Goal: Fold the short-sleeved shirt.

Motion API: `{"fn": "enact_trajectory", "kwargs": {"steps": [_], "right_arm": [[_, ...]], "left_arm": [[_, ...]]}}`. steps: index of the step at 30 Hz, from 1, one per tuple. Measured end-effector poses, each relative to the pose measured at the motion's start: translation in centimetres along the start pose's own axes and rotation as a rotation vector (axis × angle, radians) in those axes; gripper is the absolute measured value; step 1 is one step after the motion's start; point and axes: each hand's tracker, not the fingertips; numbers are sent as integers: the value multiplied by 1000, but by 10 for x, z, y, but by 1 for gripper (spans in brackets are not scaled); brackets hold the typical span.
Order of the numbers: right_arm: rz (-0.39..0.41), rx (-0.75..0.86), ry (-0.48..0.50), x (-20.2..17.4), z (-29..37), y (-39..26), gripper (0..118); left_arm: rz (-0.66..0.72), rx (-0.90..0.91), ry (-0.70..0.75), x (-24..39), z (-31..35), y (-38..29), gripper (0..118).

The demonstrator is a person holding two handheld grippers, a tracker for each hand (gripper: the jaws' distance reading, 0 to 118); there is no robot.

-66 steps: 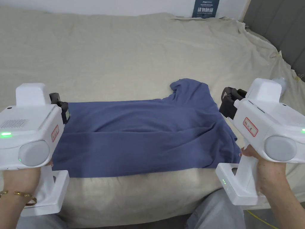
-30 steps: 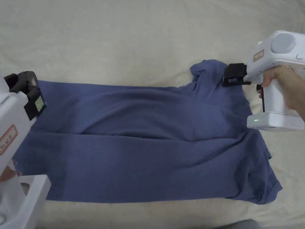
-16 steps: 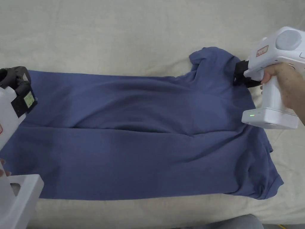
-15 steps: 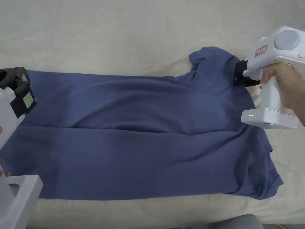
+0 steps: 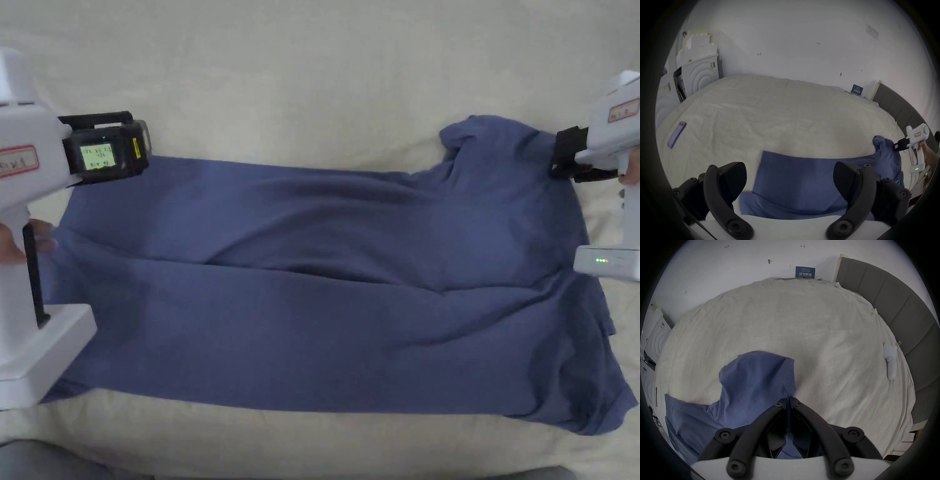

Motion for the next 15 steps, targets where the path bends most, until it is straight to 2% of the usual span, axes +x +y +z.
{"fn": "enact_trajectory", "kwargs": {"steps": [5,9,15], "right_arm": [[-12,7,-1,5,8,2,3],[5,5,1,3,5,3,3],[8,-3,-5,-1,-1,5,3]], "left_arm": [[-17,-147,3,-26,-44,45,112],[-203,-287,112,-29,-89,57,111],[-177,-436,83,-30,-138,56,110]]}}
